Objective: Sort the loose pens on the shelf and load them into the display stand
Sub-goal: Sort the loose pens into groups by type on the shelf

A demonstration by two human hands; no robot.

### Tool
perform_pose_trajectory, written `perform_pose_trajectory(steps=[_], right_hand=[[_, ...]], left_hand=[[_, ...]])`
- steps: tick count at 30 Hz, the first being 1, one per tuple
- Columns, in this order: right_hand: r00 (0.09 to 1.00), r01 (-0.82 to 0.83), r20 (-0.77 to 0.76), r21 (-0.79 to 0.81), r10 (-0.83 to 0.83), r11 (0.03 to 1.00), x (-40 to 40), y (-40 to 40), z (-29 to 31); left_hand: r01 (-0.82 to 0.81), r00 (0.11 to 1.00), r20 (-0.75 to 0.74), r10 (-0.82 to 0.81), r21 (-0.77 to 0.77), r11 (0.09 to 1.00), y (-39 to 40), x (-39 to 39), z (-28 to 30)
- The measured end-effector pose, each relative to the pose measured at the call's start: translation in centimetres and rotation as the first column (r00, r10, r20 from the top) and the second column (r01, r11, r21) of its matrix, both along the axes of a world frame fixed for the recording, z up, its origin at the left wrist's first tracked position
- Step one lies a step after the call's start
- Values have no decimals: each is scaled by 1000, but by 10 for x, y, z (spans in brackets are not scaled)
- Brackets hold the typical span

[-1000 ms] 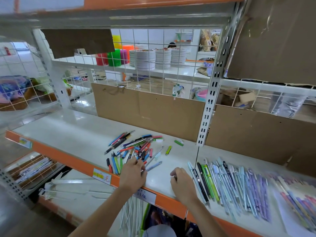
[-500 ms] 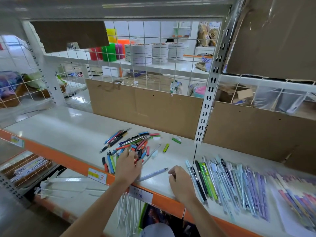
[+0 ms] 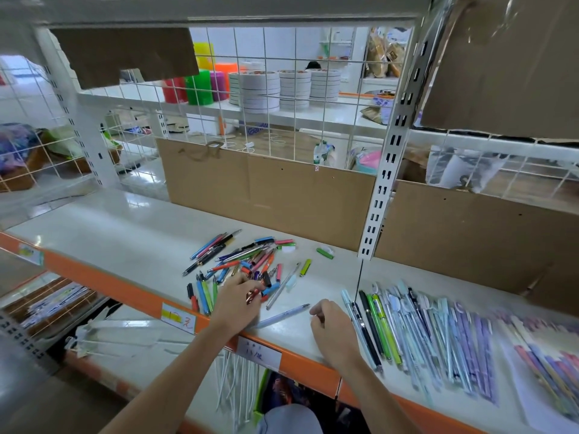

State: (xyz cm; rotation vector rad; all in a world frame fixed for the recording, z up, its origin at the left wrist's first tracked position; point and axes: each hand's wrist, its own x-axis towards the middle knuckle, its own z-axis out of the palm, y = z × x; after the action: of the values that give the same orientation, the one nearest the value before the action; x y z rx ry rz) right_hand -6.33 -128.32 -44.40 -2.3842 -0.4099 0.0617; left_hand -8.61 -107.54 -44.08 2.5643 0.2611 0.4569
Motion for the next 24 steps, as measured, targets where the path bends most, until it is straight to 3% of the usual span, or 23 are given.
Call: perform_pose_trajectory(steps=[7, 16, 24], right_hand=[[1000, 2, -13, -1, -2, 1000, -1, 0, 1], [1000, 13, -28, 11, -13, 1000, -1, 0, 2], [999, 28, -32, 24, -27, 999, 0, 1, 1]], left_hand=[[-139, 990, -10, 141, 76, 987, 5, -3, 0], [-242, 969, -29, 244, 35, 970, 36, -16, 13], [-331, 928, -162, 336, 59, 942, 74, -37, 19]])
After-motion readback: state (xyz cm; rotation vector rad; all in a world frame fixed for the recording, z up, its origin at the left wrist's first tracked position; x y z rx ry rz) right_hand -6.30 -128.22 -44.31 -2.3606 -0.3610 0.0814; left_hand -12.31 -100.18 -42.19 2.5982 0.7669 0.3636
